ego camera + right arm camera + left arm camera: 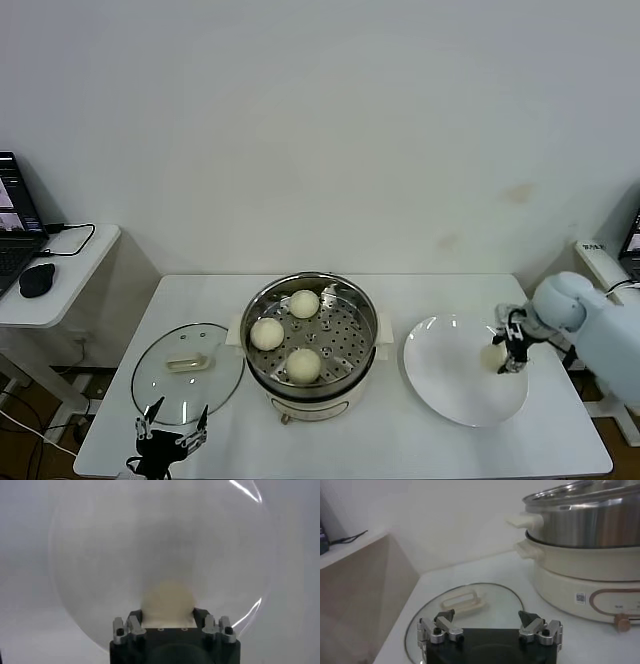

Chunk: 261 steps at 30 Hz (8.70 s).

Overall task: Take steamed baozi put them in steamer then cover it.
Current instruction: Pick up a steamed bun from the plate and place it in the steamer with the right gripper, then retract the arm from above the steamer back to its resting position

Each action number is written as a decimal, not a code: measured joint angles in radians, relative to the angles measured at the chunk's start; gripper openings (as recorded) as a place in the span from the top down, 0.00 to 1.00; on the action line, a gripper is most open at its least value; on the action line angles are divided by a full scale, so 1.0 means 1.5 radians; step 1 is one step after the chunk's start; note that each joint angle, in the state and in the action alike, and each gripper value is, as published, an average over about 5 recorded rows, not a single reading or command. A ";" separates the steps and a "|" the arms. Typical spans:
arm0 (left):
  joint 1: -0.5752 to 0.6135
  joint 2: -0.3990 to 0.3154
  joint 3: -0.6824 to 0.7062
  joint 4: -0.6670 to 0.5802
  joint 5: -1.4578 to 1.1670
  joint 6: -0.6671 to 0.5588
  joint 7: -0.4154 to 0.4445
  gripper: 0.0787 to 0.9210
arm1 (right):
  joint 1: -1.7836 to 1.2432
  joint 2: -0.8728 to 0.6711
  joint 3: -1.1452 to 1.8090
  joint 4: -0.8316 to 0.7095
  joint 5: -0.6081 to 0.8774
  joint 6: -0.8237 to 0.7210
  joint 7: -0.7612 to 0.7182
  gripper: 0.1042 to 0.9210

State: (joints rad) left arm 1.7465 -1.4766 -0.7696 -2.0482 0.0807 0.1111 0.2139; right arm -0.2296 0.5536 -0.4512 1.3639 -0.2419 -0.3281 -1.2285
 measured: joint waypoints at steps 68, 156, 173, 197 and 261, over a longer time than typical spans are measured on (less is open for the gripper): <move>-0.047 -0.007 -0.032 -0.020 -0.022 -0.017 -0.007 0.12 | 0.489 0.443 -0.561 -0.072 0.434 -0.242 0.015 0.35; -0.193 0.173 0.114 0.172 0.792 -0.007 -0.154 0.12 | -0.809 0.425 0.828 0.333 0.535 0.252 0.716 0.12; -0.196 0.172 0.128 0.195 0.825 0.012 -0.134 0.12 | -0.827 0.434 0.835 0.332 0.523 0.257 0.717 0.12; -0.274 0.170 0.147 0.294 0.805 0.017 -0.163 0.12 | -0.832 0.443 0.839 0.316 0.514 0.263 0.714 0.12; -0.298 0.171 0.157 0.400 0.757 -0.025 -0.345 0.93 | -0.853 0.444 0.843 0.334 0.497 0.265 0.707 0.12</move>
State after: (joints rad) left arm 1.2992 -1.2200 -0.5338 -1.4475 1.2162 0.0730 -0.3036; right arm -1.5090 1.2202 0.8130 1.8656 0.5038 0.0698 -0.1683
